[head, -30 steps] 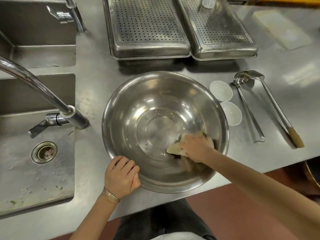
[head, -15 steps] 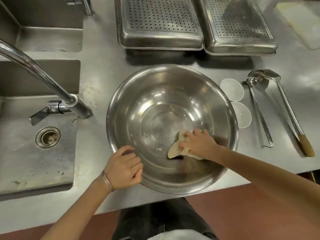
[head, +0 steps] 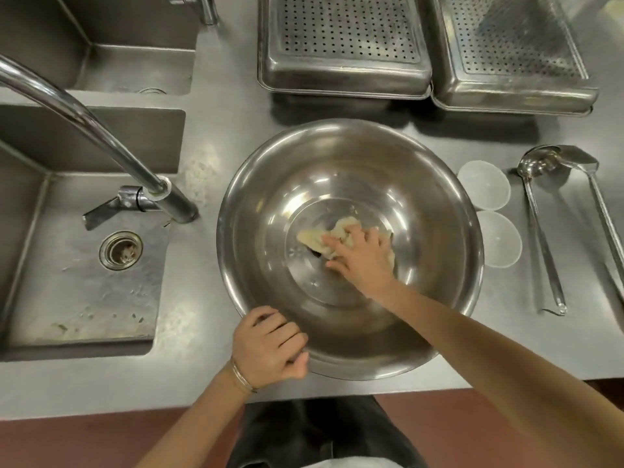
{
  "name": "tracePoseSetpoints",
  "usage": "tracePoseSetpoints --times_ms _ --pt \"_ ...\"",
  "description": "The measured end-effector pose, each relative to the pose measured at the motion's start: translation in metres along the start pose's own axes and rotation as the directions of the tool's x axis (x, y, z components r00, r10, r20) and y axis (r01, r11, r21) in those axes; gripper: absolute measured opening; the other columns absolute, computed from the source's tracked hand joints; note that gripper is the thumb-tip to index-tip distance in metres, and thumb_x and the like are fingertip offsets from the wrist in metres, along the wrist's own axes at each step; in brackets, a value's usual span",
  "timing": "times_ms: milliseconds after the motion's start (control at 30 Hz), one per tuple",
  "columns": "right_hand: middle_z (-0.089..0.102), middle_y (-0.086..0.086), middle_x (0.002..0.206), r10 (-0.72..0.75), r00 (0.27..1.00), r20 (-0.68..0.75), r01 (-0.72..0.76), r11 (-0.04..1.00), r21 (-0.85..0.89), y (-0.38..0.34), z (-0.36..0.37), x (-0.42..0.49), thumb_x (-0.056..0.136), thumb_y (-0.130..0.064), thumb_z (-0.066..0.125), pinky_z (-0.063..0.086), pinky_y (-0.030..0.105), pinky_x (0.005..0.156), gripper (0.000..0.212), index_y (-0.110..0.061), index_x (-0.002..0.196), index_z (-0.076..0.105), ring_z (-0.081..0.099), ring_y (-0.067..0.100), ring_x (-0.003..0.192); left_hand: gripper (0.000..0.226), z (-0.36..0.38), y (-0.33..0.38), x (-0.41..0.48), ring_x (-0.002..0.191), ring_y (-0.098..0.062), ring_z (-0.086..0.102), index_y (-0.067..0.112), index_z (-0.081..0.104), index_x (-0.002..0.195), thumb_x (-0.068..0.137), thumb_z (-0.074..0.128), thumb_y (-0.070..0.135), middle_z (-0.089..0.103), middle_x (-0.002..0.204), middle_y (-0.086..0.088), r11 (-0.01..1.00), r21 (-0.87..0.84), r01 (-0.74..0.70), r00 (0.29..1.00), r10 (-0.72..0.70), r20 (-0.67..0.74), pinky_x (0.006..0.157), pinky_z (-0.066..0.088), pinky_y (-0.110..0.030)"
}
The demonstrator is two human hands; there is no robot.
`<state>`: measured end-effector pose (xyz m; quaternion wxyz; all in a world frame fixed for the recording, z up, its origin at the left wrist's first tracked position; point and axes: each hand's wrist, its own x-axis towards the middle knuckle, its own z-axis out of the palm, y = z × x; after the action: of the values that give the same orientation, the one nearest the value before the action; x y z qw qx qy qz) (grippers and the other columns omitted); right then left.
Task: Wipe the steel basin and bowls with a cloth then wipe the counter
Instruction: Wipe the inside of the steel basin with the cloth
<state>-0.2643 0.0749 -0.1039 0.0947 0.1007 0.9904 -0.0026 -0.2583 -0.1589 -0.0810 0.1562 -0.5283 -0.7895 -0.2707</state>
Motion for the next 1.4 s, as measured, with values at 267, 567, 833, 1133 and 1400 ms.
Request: tracePoseSetpoints --times_ms 267,567,833,1133,1400 --pt "0.037 0.007 0.133 -0.814 0.58 0.029 0.789 0.552 -0.269 0.073 0.018 -0.022 0.076 -0.052 0.064 0.049 0.052 0.076 0.06 -0.05 0.129 0.035 0.056 0.036 0.105 0.026 -0.015 -0.032 0.003 0.05 -0.016 0.047 0.018 0.062 0.054 0.073 0.044 0.019 0.057 0.055 0.005 0.996 -0.07 -0.055 0.997 0.059 0.049 0.06 0.038 -0.023" --pt "0.047 0.023 0.12 0.072 0.997 0.011 -0.072 0.997 0.012 -0.034 0.006 0.027 0.076 -0.027 0.07 0.042 0.067 0.081 0.062 -0.031 0.133 0.043 0.05 0.047 0.097 0.033 -0.01 -0.018 0.01 0.047 -0.015 0.047 0.017 0.061 0.051 0.076 0.038 0.018 0.055 0.051 0.006 0.998 -0.054 0.041 0.999 -0.04 0.018 0.058 0.037 -0.022" --pt "0.026 0.007 0.148 -0.554 0.772 0.311 0.583 0.812 -0.003 0.034 -0.017 -0.036 0.092 -0.043 0.048 0.03 0.054 0.103 0.049 -0.042 0.138 0.032 0.028 0.038 0.129 0.034 -0.014 -0.022 0.012 0.049 -0.014 0.049 0.017 0.063 0.053 0.078 0.039 0.017 0.058 0.054 0.006 0.999 -0.044 0.025 0.999 -0.023 0.037 0.06 0.036 -0.023" --pt "0.021 0.024 0.143 -0.051 0.983 0.178 0.086 0.977 -0.196 0.028 -0.025 0.036 0.091 -0.02 0.052 0.03 0.062 0.102 0.07 -0.033 0.146 0.01 0.038 0.044 0.119 0.042 -0.009 -0.016 0.014 0.048 -0.013 0.047 0.018 0.062 0.051 0.083 0.034 0.018 0.057 0.052 0.007 0.998 -0.002 0.063 0.998 -0.063 -0.001 0.059 0.034 -0.023" --pt "0.06 0.011 0.119 -0.689 0.704 0.173 0.708 0.7 -0.094 0.004 0.004 -0.038 0.057 -0.023 0.083 0.046 0.061 0.085 0.066 -0.037 0.117 0.06 0.06 0.039 0.099 0.04 -0.007 -0.015 0.011 0.051 -0.016 0.045 0.015 0.061 0.052 0.082 0.035 0.017 0.057 0.054 0.003 0.998 0.042 0.052 0.999 -0.051 -0.013 0.058 0.034 -0.027"
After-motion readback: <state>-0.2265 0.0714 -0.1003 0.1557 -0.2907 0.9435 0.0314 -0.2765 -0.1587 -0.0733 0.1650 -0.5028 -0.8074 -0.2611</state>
